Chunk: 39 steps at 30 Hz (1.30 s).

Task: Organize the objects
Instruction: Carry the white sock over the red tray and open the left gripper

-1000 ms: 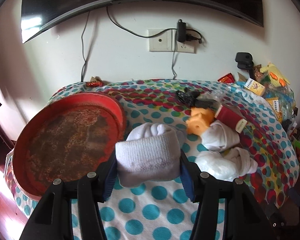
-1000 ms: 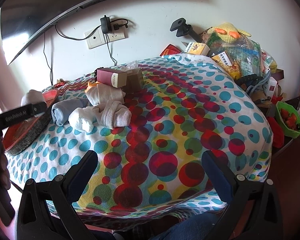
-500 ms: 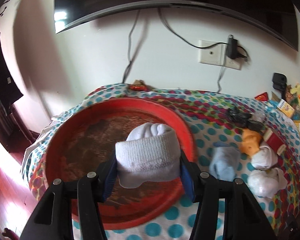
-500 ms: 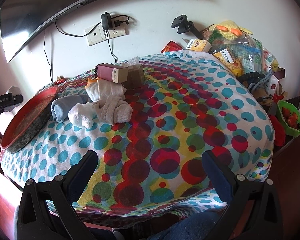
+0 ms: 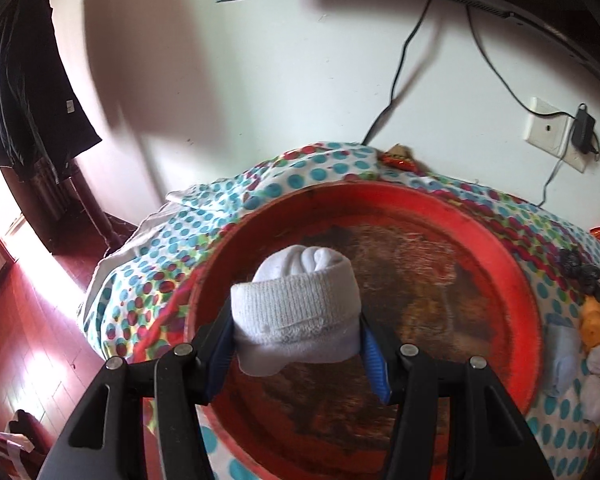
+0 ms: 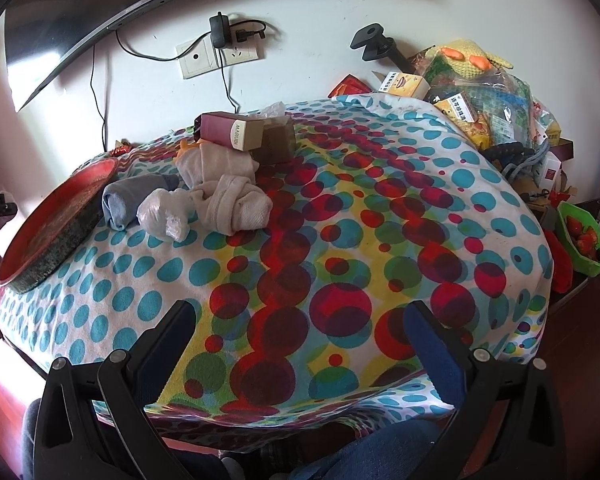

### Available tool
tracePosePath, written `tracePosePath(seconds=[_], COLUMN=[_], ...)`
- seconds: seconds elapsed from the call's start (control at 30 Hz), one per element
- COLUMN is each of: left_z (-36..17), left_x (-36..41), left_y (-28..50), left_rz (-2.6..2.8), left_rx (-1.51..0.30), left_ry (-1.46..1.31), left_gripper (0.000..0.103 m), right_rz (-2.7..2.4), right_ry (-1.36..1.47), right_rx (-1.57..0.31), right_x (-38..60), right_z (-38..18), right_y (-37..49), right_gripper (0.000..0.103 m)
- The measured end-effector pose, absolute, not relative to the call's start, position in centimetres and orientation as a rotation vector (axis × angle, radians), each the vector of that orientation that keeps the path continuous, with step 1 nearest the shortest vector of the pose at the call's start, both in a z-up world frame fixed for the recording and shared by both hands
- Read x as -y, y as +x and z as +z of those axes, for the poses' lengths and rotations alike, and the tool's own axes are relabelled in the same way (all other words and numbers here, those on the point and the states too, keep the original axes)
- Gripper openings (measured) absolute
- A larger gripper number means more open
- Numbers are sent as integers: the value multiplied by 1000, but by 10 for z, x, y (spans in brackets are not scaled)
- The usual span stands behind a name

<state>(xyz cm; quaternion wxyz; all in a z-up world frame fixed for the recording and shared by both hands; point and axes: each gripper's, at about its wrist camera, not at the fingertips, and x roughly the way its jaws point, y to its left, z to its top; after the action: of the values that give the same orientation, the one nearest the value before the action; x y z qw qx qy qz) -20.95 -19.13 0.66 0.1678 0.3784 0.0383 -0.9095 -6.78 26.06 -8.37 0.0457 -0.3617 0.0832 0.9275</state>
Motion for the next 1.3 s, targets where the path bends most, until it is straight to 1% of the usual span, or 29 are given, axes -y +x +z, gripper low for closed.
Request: tracePosePath(seconds=[0.27, 0.77, 1.13, 1.3], left_z=[-14, -40, -46, -35], left_x=[215, 211, 211, 207], left_y=[-224, -237, -237, -227], left_rz=[-2525, -2489, -2476, -2522], left_rx=[-131, -108, -147, -151], left_ry=[1140, 1210, 1253, 1210], left_gripper=[56, 56, 59, 59], right_rz=[2826, 2826, 2825, 2824], right_ry=[-1125, -1120, -1120, -1119], right_rx=[-226, -209, -208, -206], right_x=[-257, -257, -257, -258], right_z=[-89, -91, -92, -93], right_y=[-69, -70, -70, -70], right_gripper=[103, 103, 103, 103])
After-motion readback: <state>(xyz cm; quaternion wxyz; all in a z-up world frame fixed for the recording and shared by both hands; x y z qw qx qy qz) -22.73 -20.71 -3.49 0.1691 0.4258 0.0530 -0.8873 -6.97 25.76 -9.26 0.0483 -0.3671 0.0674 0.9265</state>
